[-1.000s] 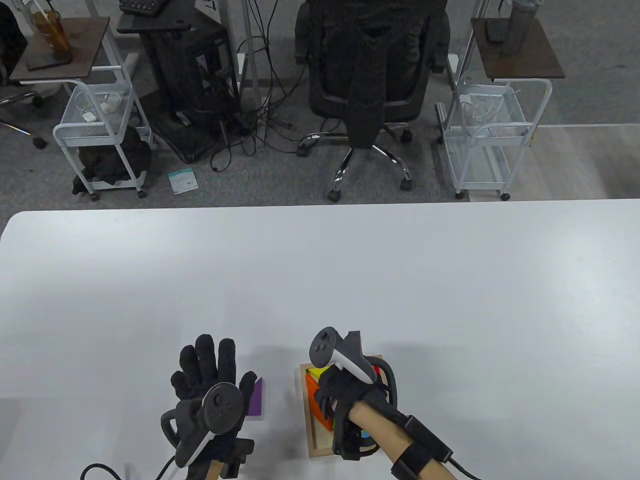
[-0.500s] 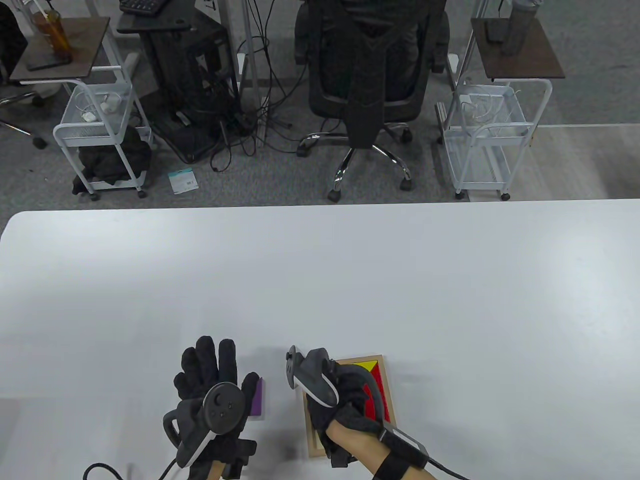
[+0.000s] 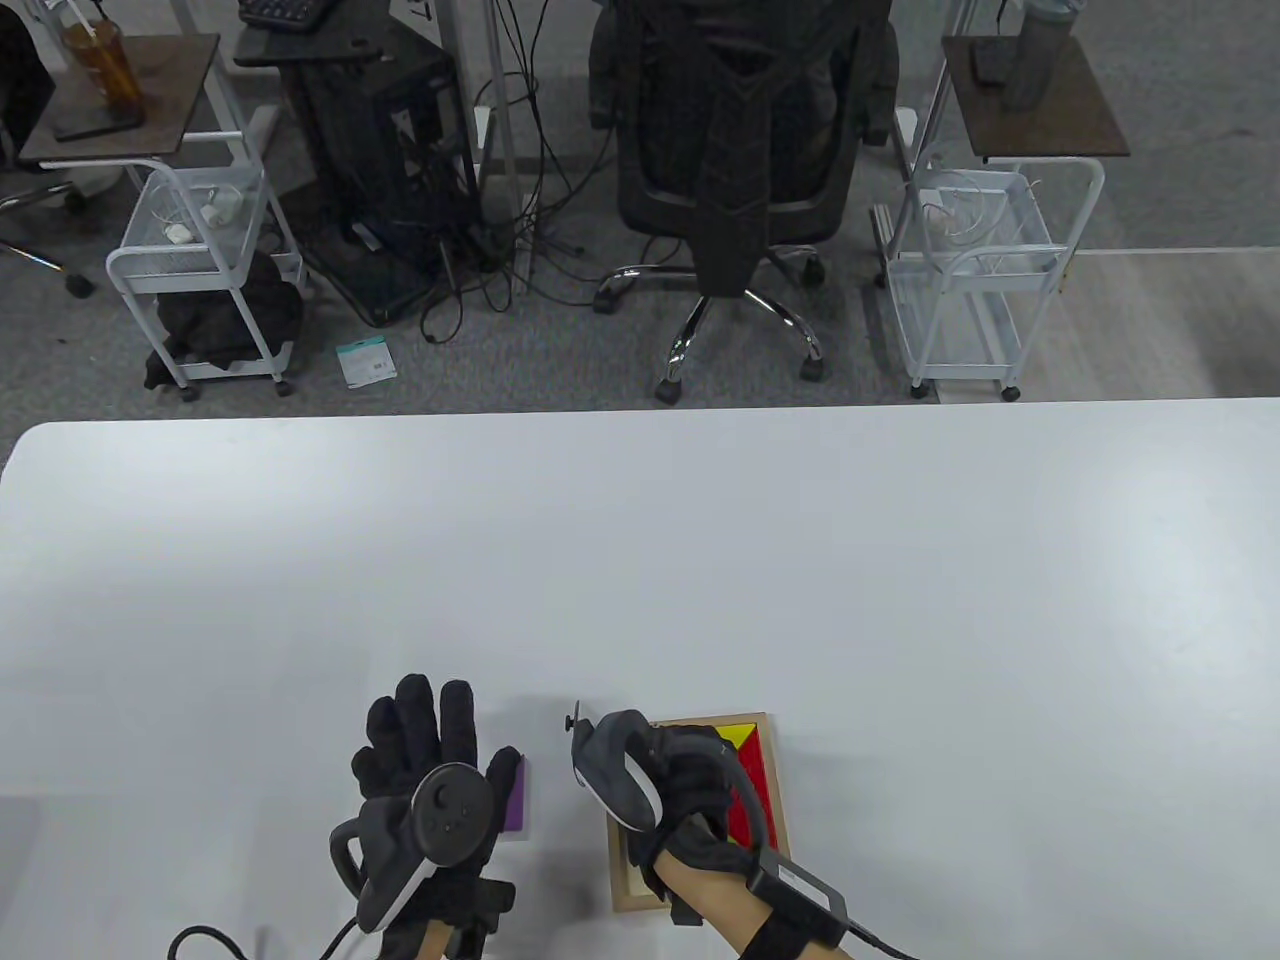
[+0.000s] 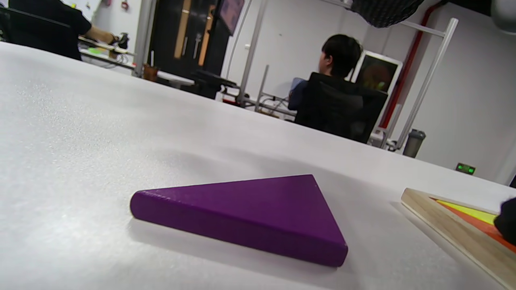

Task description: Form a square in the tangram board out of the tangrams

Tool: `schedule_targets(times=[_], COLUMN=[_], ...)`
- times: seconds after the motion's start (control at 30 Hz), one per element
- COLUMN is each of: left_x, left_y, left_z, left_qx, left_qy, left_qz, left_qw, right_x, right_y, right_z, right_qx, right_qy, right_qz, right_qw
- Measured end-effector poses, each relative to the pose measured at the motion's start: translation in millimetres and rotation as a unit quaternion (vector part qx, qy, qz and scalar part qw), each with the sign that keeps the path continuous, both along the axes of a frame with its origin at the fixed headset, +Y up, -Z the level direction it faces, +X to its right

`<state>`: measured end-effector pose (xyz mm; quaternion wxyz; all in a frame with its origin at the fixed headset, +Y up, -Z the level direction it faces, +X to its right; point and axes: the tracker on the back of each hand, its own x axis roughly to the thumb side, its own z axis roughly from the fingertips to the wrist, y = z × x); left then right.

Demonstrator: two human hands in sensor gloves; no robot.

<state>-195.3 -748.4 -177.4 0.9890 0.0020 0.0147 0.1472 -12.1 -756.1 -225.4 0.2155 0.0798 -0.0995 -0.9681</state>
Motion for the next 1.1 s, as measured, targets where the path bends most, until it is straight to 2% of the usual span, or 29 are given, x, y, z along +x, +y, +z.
schedule_targets(times=[0.07, 0.17, 0.23, 0.3, 0.4, 0.53, 0.67, 0.77, 0.83, 0.97, 1.1], left_x=[-0.6, -3.2, -4.7, -5.1, -5.0, -3.1, -1.9, -2.1, 0.6, 12.1, 15.4], left_y=[-1.0, -2.8, -3.8, -3.8, -3.5, -5.3, -8.4, -10.5, -14.3, -27.7, -32.5], left_z=[0.0, -1.7, -2.6, -2.9, -2.8, -2.6, -5.7, -10.8, -13.2, -18.1, -22.7], left_qx=[-0.003, -0.014, -0.021, -0.021, -0.024, -0.032, -0.051, -0.121, -0.183, -0.252, -0.262], left_qy=[0.002, 0.003, 0.005, 0.007, 0.006, 0.003, -0.029, -0.125, -0.2, -0.207, -0.195], left_qz=[-0.003, -0.004, -0.002, -0.004, -0.009, -0.017, -0.019, -0.009, -0.037, -0.123, -0.126], left_qw=[1.0, 1.0, 1.0, 1.0, 1.0, 0.999, 0.998, 0.985, 0.962, 0.937, 0.937], right_x=[9.3, 43.8, 80.6, 113.3, 155.6, 194.0, 202.6, 204.3, 205.0, 205.6, 207.2], right_y=[9.7, 38.6, 53.5, 57.9, 48.9, 19.7, 8.7, 4.9, 3.5, 2.4, 1.2], right_z=[0.3, 1.6, 2.1, 5.4, 13.3, 21.6, 20.4, 19.6, 20.7, 22.2, 23.1], right_qx=[0.017, 0.055, 0.075, 0.095, 0.1, 0.099, 0.066, 0.047, 0.044, 0.045, 0.044], right_qy=[-0.001, -0.01, -0.015, -0.03, -0.044, -0.08, -0.086, -0.086, -0.081, -0.076, -0.076], right_qz=[-0.026, -0.107, -0.165, -0.201, -0.235, -0.269, -0.282, -0.283, -0.291, -0.292, -0.298], right_qw=[1.0, 0.993, 0.983, 0.975, 0.966, 0.955, 0.953, 0.954, 0.952, 0.952, 0.951])
